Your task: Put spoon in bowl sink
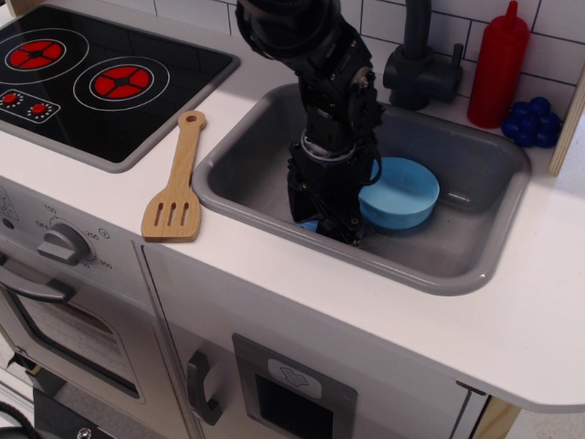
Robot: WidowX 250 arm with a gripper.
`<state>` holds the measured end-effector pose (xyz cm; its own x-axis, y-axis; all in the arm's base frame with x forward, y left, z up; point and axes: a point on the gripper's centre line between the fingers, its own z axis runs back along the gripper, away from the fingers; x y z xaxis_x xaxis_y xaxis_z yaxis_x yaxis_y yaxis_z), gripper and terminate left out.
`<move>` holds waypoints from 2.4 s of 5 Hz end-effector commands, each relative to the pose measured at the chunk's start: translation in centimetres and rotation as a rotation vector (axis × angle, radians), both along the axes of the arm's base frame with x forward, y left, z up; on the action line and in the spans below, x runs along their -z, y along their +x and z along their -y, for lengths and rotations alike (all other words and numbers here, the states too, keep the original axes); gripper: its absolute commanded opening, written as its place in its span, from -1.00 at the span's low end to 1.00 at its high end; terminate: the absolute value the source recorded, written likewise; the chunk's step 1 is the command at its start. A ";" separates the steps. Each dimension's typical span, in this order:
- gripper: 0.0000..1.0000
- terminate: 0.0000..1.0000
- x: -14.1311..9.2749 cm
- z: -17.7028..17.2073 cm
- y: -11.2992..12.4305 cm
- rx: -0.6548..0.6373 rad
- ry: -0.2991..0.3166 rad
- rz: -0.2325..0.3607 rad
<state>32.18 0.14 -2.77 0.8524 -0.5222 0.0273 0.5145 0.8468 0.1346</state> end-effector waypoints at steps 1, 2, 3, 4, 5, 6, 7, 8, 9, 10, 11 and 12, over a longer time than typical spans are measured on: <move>-1.00 -1.00 -2.5 0.1 0.2 0.029 -0.018 0.034; -1.00 -1.00 -4.4 0.2 0.4 0.034 -0.063 0.020; -1.00 -1.00 -6.2 0.3 0.6 0.026 -0.107 -0.004; -1.00 -1.00 -7.5 1.0 1.3 -0.010 -0.139 0.001; -1.00 -1.00 -7.9 1.6 3.1 -0.098 -0.152 0.036; -1.00 -1.00 -7.5 2.5 4.8 -0.164 -0.132 0.017; -1.00 -1.00 -5.6 3.5 5.4 -0.198 -0.069 -0.031; -1.00 -1.00 -4.5 3.9 5.5 -0.208 -0.036 -0.049; -1.00 -1.00 -4.4 4.5 5.4 -0.224 -0.019 -0.054; 1.00 -1.00 -4.8 4.7 5.8 -0.241 -0.023 -0.054; 1.00 -1.00 -5.9 4.6 6.3 -0.261 -0.045 -0.014; 1.00 -1.00 -7.0 4.4 6.1 -0.270 -0.067 0.044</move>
